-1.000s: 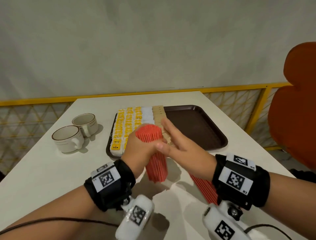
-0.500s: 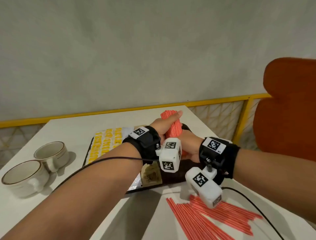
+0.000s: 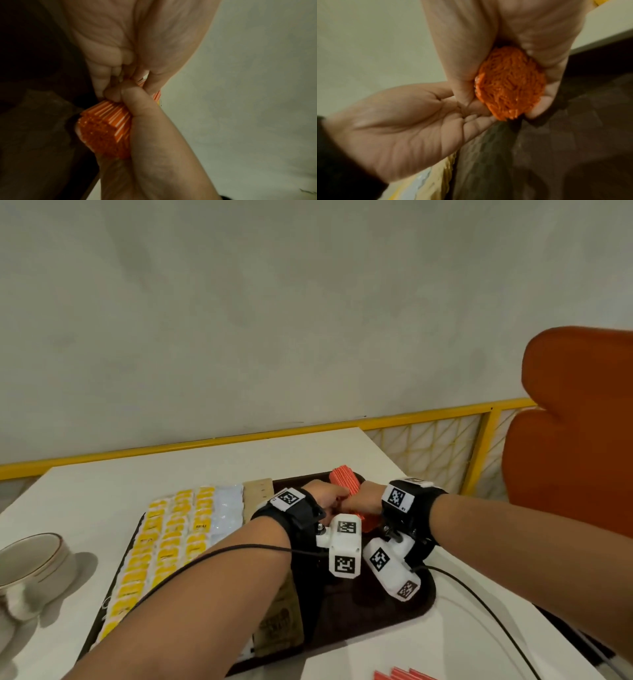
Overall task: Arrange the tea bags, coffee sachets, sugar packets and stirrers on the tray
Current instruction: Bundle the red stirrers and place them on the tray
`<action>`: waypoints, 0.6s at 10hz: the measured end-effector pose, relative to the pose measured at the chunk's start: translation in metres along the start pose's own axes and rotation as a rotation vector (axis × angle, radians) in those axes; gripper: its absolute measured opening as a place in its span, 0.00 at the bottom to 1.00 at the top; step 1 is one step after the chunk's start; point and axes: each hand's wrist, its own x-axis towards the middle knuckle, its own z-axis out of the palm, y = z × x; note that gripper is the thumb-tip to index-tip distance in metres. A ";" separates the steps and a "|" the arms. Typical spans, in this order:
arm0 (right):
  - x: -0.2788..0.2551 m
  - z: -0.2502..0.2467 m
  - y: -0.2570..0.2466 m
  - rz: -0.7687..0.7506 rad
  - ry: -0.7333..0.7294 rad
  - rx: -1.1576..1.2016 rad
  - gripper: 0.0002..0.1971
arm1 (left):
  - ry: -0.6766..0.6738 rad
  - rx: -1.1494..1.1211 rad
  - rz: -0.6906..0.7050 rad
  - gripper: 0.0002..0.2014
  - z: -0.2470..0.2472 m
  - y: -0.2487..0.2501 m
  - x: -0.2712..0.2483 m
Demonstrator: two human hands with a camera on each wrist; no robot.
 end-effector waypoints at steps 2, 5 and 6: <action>0.007 0.003 -0.006 -0.034 -0.002 -0.053 0.07 | 0.034 0.039 0.006 0.16 0.001 -0.001 0.024; 0.007 -0.012 -0.001 -0.083 0.038 -0.191 0.14 | 0.056 0.176 0.026 0.18 -0.003 -0.008 0.044; 0.002 -0.015 -0.007 -0.091 0.087 -0.327 0.18 | 0.075 0.238 0.041 0.18 -0.008 -0.002 0.037</action>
